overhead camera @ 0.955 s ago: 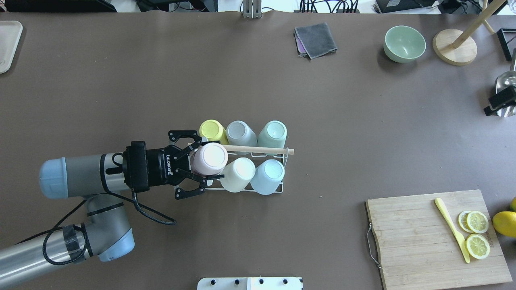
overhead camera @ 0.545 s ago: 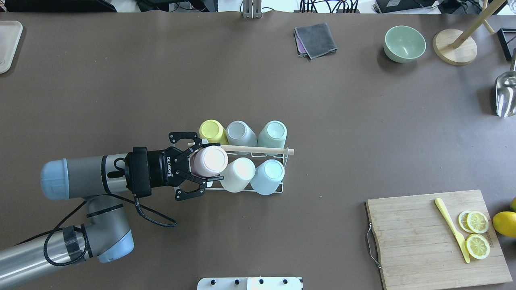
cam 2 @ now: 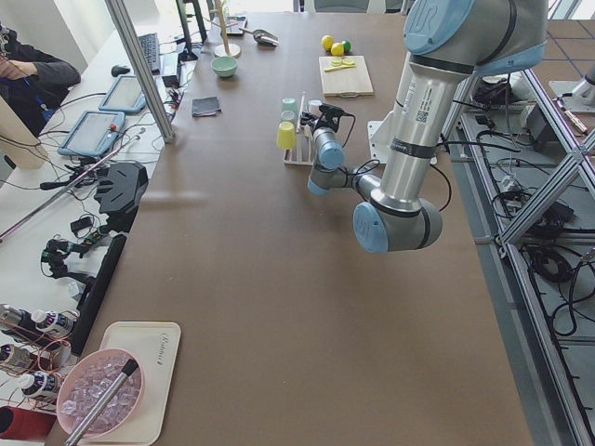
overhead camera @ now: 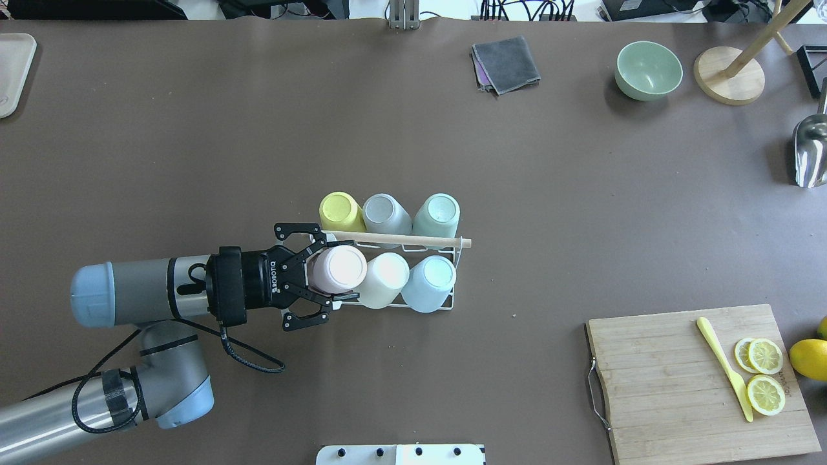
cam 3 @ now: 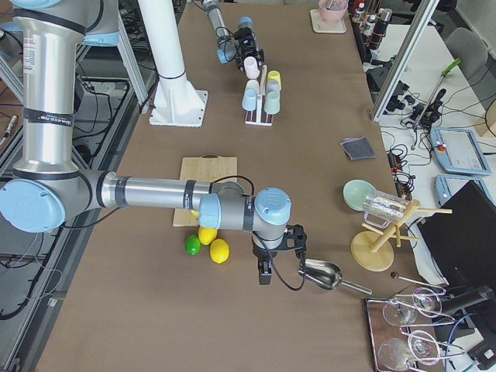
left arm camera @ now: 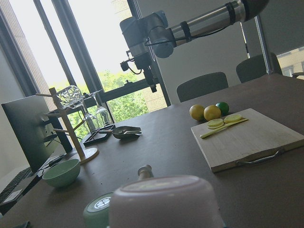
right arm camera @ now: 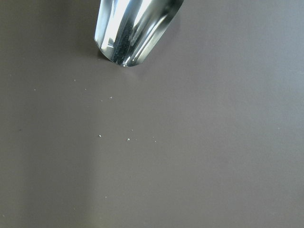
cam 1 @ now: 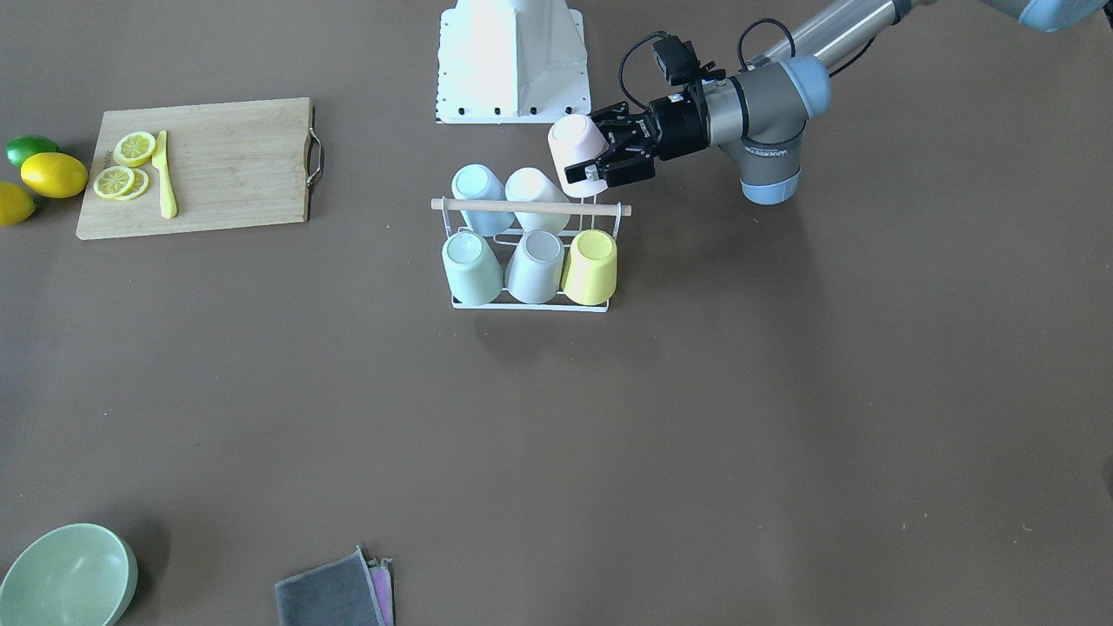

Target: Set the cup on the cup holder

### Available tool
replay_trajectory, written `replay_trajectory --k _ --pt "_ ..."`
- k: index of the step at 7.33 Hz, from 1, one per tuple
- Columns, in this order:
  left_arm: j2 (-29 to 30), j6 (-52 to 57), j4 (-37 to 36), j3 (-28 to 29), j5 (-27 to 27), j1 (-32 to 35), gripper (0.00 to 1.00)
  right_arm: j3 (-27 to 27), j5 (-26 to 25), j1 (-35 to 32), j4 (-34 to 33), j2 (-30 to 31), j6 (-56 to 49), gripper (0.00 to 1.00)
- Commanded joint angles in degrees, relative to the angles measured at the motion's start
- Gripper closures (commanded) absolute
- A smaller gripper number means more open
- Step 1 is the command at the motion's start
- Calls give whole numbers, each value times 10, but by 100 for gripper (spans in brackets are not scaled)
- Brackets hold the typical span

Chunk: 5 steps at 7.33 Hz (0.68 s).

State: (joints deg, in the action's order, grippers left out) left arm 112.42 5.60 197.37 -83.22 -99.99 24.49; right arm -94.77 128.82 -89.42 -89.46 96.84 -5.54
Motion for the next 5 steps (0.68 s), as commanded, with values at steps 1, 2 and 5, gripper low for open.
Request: replay_trajectory --k 1,2,5 --pt "-1 0 2 2 1 -1 55 1 -1 -14 3 16 -24 0" --pt "-2 -2 2 3 2 -1 3 2 0 -22 3 18 -24 0" --pt "-2 -7 0 2 9 -1 2 2 -1 -37 3 19 -21 0"
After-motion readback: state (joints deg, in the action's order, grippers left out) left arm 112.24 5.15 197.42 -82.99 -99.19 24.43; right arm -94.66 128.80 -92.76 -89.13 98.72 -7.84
